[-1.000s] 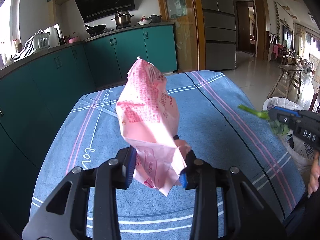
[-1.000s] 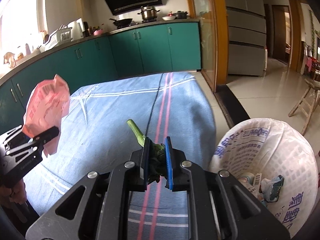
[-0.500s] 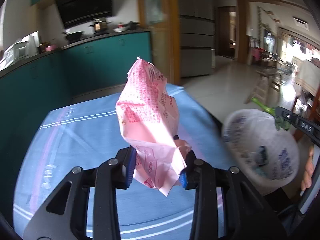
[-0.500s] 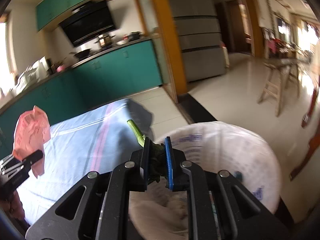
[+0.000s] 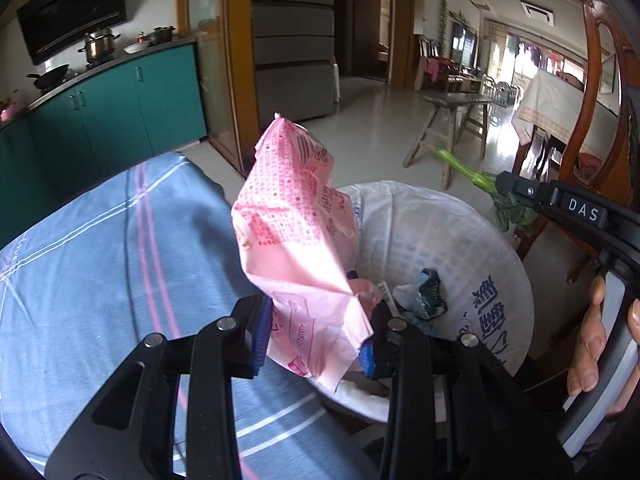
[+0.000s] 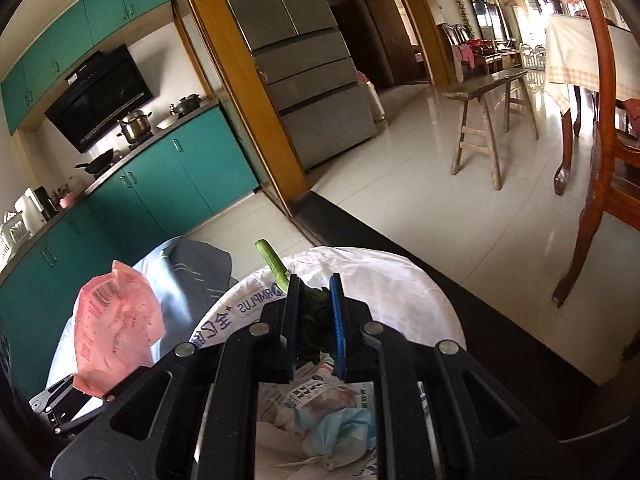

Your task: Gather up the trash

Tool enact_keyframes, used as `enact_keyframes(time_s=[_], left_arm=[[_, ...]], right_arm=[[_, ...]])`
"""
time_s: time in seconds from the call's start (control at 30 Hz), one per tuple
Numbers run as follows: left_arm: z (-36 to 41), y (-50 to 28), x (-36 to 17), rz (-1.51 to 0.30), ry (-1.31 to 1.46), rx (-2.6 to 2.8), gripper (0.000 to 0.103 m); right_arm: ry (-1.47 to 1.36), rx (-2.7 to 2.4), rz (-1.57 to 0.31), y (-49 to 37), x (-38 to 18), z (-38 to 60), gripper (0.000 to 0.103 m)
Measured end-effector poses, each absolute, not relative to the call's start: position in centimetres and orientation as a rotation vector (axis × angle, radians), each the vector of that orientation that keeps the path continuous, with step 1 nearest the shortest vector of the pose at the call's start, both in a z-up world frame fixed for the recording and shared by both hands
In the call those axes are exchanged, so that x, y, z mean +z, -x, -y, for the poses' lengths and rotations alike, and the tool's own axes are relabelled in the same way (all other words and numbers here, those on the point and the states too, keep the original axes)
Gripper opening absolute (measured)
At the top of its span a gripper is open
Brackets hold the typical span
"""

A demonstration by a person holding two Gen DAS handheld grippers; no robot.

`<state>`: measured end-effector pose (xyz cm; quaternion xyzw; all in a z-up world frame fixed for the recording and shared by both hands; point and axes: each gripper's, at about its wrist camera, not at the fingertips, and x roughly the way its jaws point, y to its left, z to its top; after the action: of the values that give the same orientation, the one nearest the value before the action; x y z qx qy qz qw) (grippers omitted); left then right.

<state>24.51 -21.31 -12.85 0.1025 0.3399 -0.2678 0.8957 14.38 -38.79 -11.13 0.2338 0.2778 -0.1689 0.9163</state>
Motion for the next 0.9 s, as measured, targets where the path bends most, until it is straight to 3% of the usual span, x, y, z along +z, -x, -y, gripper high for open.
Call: enact_keyframes(time_s=[0.23, 0.37, 0.43, 0.5, 0.57, 0.63, 0.83, 0.9], left_arm=[[25.1, -25.8, -13.7, -0.796, -0.201, -0.664, 0.040], [25.8, -25.4, -14.1, -0.793, -0.254, -0.650, 0.072], [25.2, -24.9, -13.9, -0.768, -0.268, -0.629, 0.075], [23.5, -24.2, -13.0, -0.724, -0.267, -0.586, 0.079], [21.1, -23.5, -11.9, -0.681, -0.244, -0.536, 0.084], [18.7, -22.7, -11.3, -0.653, -0.222, -0.487, 0.085], [11.1, -19.2, -9.7, -0.575, -0.211, -0.360, 0.089], [8.5, -17.4, -9.2, -0.543, -0.222, -0.299, 0.091]], right_arm=[[-0.499, -0.374, -0.585, -14.4, -11.3, 38.7, 0.015], [-0.484, -0.365, -0.609, -15.0, -11.5, 38.9, 0.016], [-0.485, -0.359, -0.623, -15.1, -11.8, 38.9, 0.017], [-0.492, -0.340, -0.636, -15.4, -12.1, 38.8, 0.027], [-0.480, -0.328, -0.639, -15.5, -12.1, 38.4, 0.047], [-0.461, -0.322, -0.630, -15.6, -12.0, 37.6, 0.059], [-0.425, -0.321, -0.566, -13.7, -12.8, 34.6, 0.083], [-0.392, -0.326, -0.541, -11.9, -13.6, 32.6, 0.085]])
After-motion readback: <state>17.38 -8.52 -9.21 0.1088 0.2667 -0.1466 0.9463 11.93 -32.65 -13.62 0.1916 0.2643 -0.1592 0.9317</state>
